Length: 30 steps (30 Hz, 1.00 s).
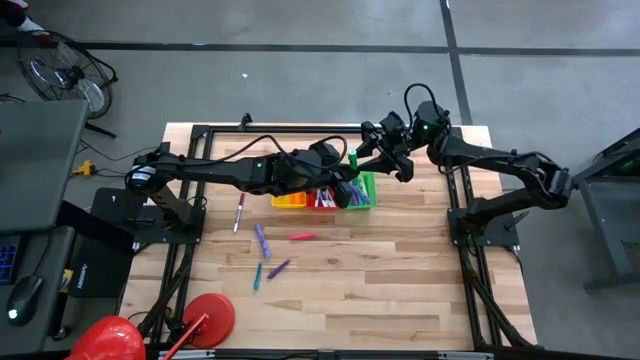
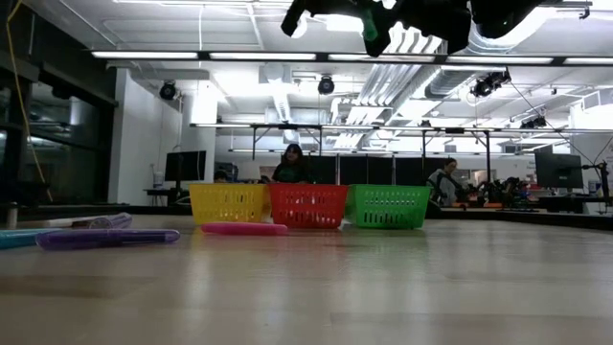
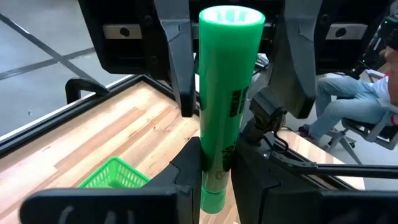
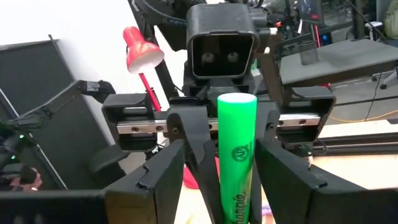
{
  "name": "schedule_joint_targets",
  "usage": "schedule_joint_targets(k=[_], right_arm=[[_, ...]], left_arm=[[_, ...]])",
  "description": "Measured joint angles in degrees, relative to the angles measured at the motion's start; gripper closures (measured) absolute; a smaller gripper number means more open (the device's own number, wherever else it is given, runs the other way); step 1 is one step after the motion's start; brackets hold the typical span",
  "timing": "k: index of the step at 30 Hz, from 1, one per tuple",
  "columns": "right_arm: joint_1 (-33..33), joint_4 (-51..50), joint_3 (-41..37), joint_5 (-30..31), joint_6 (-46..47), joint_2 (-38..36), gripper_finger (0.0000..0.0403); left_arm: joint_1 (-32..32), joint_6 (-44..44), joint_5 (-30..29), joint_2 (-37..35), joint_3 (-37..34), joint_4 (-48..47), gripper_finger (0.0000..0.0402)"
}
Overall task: Pick & Place Markers
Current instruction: Put the green highlighter into the green bin
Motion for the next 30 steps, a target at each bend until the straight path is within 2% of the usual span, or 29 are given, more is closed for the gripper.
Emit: schedule_joint_targets(k=[11, 24, 30], right_arm=[[0.8, 0.06, -0.02, 1.28, -1.33, 0.34, 0.0224], [2.42, 2.59, -0.11, 2.0, -1.57, 1.92, 0.0277], [2.61, 2.68, -0.11, 2.9, -1.69, 1.92, 0.0319]], left_arm=[[0.0, 0.07, 1.25, -0.02, 0.0, -0.02, 0.0347], [0.0, 0.57, 4.5, -0.04, 0.09, 0.02, 0.0347], [0.02, 0.57, 4.26, -0.04, 0.09, -0.01, 0.0347]])
